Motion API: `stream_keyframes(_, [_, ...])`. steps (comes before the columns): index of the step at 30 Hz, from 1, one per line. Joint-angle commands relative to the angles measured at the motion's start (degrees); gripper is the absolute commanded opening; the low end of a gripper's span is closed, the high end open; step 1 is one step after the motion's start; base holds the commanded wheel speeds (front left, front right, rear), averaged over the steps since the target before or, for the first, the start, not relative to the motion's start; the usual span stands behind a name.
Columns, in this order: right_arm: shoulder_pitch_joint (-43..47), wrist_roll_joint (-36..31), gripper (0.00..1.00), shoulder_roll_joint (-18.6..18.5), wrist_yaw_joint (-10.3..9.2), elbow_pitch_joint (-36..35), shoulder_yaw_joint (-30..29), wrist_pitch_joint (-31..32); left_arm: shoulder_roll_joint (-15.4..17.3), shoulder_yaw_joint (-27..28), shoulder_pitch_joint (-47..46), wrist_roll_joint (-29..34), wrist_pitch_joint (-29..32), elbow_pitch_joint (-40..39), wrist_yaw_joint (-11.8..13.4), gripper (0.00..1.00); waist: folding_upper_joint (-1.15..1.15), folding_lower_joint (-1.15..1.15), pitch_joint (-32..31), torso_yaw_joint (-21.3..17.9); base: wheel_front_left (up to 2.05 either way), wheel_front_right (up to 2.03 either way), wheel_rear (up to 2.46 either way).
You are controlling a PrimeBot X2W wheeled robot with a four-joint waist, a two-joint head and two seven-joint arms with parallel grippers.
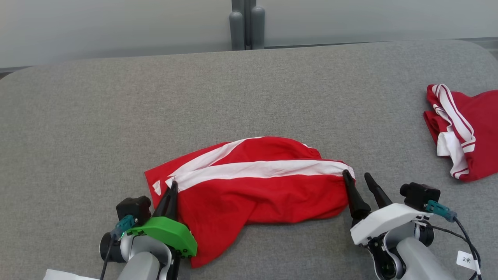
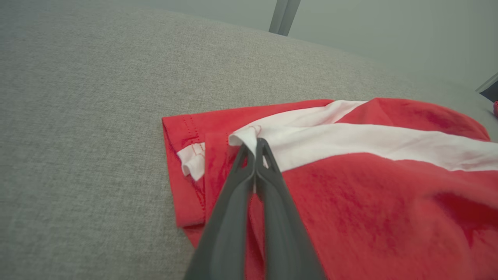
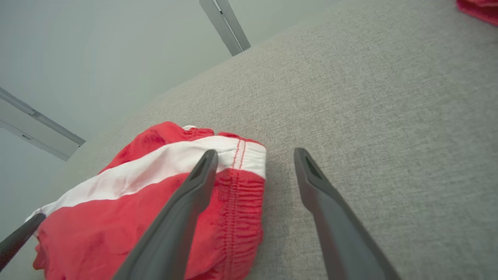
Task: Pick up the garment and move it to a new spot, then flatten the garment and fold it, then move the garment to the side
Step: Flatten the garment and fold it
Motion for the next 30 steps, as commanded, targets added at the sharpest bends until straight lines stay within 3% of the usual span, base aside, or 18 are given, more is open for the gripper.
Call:
stream_keyframes(1, [-1.02, 2.47, 1.00, -0.09, -0.01, 0.66, -0.41, -0.16, 0.22, 0.06, 0.34, 0.59, -0.14, -0.35, -0.24, 0.00, 0.00, 0.00, 0.10, 0.23, 0.00, 0.00, 0.00])
stream_keyframes(6, [-2.26, 7.87, 1.00, -0.98, -0.01, 2.47, 1.73, -0.16, 0.22, -0.07, 0.71, 0.69, -0.14, -0.78, -0.24, 0.00, 0.00, 0.00, 0.17, 0.48, 0.00, 0.00, 0.00])
stream_keyframes(9, [-3.11, 10.16, 0.84, -1.66, -0.02, 3.57, 3.40, -0.16, 0.22, -0.05, 0.82, 0.67, -0.14, -1.02, -0.22, 0.00, 0.00, 0.00, 0.29, 0.61, 0.00, 0.00, 0.00])
stream_keyframes(10, [-3.42, 10.79, 0.76, -1.87, -0.02, 3.77, 3.77, -0.16, 0.22, -0.08, 0.78, 0.72, -0.14, -1.04, -0.22, 0.00, 0.00, 0.00, 0.40, 0.68, 0.00, 0.00, 0.00])
stream_keyframes(11, [-3.58, 11.59, 0.50, -1.89, -0.02, 4.00, 4.13, -0.16, 0.22, -0.09, 0.75, 0.73, -0.14, -1.09, -0.21, 0.00, 0.00, 0.00, 0.46, 0.74, 0.00, 0.00, 0.00])
stream_keyframes(12, [-3.58, 11.59, 0.50, -1.89, -0.02, 4.00, 4.13, -0.16, 0.22, -0.09, 0.75, 0.73, -0.14, -1.09, -0.21, 0.00, 0.00, 0.00, 0.46, 0.74, 0.00, 0.00, 0.00])
stream_keyframes(15, [-4.05, 13.48, 0.00, -2.44, -0.02, 4.41, 5.89, -0.16, 0.22, -0.17, 0.74, 0.72, -0.14, -1.24, -0.19, 0.00, 0.00, 0.00, 0.70, 0.93, 0.00, 0.00, 0.00])
stream_keyframes(22, [-4.47, 13.73, 0.00, -3.98, -0.02, 2.28, 6.17, -0.17, 0.22, 0.31, 0.70, 1.07, -0.14, -0.87, -0.26, 0.00, 0.00, 0.00, -0.15, 1.10, 0.00, 0.00, 0.00])
stream_keyframes(30, [-2.36, 11.76, 0.00, -4.79, -0.02, -0.80, 6.59, -0.17, 0.33, 1.66, 1.45, 2.76, -0.14, -1.19, -1.74, 0.00, 0.00, 0.00, -5.16, 0.74, 0.00, 0.00, 0.00])
